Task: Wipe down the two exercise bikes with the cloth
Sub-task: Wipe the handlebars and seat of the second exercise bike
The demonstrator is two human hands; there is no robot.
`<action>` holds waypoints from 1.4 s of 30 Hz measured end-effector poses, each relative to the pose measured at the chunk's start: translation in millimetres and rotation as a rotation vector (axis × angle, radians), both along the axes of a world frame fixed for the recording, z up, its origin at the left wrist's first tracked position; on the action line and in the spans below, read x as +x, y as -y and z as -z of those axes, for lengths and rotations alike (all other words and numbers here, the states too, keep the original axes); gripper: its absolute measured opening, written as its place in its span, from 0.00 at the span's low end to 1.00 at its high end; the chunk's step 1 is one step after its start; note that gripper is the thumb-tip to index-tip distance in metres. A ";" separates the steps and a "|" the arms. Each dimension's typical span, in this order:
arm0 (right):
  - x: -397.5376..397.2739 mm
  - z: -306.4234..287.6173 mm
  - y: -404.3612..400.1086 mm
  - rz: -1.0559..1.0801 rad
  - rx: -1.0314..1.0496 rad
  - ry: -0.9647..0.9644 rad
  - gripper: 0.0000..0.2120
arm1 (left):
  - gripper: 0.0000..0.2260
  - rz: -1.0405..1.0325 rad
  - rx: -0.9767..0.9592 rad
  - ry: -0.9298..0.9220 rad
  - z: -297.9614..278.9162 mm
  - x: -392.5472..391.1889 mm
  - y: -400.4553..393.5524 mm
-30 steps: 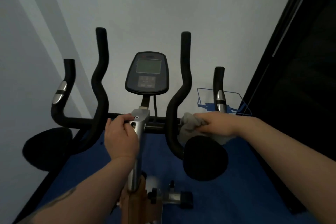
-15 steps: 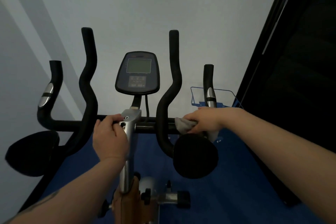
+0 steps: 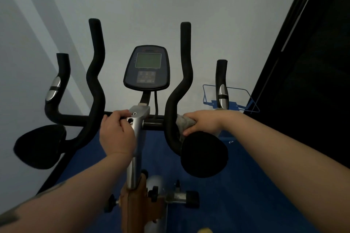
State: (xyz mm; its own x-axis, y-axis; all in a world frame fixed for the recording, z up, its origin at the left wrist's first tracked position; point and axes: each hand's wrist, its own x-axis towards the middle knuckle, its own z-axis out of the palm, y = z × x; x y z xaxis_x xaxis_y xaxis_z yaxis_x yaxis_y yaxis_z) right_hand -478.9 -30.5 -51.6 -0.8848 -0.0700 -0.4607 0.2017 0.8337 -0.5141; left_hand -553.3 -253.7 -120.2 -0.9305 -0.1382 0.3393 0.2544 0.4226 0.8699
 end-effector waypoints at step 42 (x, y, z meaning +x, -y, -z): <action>-8.0 5.5 -1.4 -0.023 -0.046 0.022 0.15 | 0.11 0.539 -0.068 0.111 -41.7 7.2 -75.9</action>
State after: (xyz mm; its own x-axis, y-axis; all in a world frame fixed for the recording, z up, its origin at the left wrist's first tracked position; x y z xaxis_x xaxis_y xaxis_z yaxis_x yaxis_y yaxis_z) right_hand -486.9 -29.1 -57.2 -0.8725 -0.1115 -0.4757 0.1948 0.8136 -0.5479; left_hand -546.2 -177.9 -78.5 -0.8942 0.3861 0.2266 0.3584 0.3139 0.8792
